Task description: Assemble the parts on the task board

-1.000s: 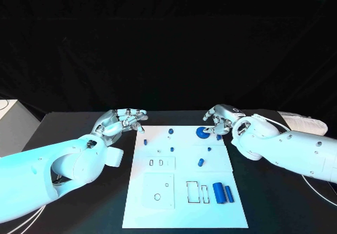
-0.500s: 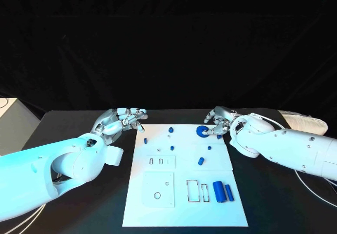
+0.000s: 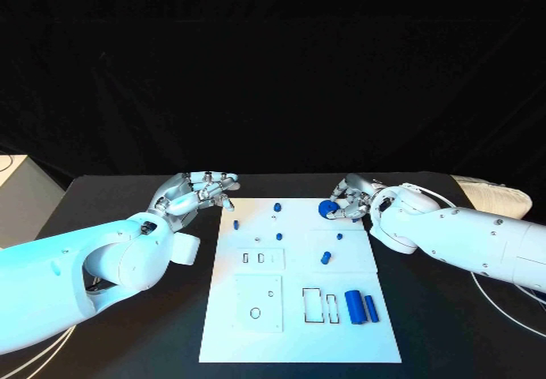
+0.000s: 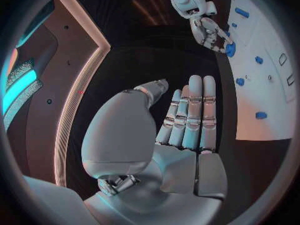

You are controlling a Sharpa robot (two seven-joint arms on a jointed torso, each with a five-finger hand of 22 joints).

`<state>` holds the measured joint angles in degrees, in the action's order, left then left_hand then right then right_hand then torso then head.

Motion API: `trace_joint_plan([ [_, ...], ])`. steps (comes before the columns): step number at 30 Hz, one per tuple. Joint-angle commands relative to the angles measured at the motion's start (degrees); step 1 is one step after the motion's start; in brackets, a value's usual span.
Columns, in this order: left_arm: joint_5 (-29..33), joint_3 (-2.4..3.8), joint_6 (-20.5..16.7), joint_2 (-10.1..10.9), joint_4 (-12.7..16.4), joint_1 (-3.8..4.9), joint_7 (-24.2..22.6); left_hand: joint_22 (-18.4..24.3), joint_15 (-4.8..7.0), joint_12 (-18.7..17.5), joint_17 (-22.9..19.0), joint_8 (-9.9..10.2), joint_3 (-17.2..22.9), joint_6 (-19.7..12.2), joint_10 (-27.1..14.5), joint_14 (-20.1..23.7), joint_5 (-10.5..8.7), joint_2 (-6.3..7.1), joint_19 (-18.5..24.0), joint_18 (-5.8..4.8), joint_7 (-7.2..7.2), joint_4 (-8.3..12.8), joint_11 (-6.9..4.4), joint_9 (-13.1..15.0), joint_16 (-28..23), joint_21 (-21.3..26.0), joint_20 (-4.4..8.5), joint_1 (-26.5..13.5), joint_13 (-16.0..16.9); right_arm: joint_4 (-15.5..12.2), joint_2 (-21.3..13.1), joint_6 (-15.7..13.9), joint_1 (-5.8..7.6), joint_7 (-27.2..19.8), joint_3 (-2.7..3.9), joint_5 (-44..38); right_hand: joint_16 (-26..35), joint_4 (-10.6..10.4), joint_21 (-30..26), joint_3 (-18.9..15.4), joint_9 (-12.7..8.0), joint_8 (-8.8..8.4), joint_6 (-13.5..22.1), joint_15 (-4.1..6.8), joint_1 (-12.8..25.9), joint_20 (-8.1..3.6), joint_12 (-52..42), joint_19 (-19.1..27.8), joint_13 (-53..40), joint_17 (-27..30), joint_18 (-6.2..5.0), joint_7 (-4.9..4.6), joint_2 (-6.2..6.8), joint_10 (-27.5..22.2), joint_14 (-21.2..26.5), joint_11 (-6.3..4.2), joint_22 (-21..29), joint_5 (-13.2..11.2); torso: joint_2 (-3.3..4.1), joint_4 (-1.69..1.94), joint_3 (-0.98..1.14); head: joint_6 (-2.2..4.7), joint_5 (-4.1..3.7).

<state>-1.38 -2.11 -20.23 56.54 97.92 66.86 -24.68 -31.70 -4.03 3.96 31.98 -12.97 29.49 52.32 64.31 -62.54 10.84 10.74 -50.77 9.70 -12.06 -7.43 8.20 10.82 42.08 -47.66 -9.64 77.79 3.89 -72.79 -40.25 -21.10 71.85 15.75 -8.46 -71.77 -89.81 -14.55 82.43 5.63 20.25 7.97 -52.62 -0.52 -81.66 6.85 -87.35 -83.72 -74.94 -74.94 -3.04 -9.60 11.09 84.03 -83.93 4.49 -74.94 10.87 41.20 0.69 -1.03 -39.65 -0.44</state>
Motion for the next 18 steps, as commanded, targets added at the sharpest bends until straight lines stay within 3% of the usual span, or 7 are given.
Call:
trace_joint_plan([
  [1,0.0,0.03,1.3,-0.2,0.0,0.06,-0.2,-0.1,-0.03,-0.2,0.0,0.1,0.4,-0.2,-0.2,0.4,0.13,-0.22,0.3,0.66,-0.29,-0.1,0.16,0.1,0.2,-0.3,0.00,0.2,0.1,0.6,0.2,0.7,-0.09,0.3,-0.01,0.9,-0.2,-0.5,0.2,0.0,0.1,0.12,-0.4,-0.24,-0.6,-0.09,-0.2,-1.0,-11.9,-15.1,0.74,0.08,-0.26,3.2,-6.1,0.36,-6.2,0.4,-0.02,0.03,0.04,-0.11,-0.07],
  [18,0.0,0.03,1.4,-0.2,-0.2,0.06,0.0,-0.2,-0.05,-0.2,0.0,0.1,0.5,-0.2,-0.3,0.5,0.12,-0.22,0.5,0.65,-0.30,-0.1,0.17,0.1,0.3,-0.5,-0.02,0.1,0.1,1.5,0.8,0.1,-0.20,-0.1,-0.03,1.2,-0.2,-0.9,0.6,0.4,0.1,0.31,-0.7,-0.17,-1.0,-0.14,-0.3,-1.2,-12.1,-15.1,0.84,0.15,-0.73,3.3,-6.1,0.29,-6.7,1.0,-0.03,0.02,0.07,-0.25,0.01],
])
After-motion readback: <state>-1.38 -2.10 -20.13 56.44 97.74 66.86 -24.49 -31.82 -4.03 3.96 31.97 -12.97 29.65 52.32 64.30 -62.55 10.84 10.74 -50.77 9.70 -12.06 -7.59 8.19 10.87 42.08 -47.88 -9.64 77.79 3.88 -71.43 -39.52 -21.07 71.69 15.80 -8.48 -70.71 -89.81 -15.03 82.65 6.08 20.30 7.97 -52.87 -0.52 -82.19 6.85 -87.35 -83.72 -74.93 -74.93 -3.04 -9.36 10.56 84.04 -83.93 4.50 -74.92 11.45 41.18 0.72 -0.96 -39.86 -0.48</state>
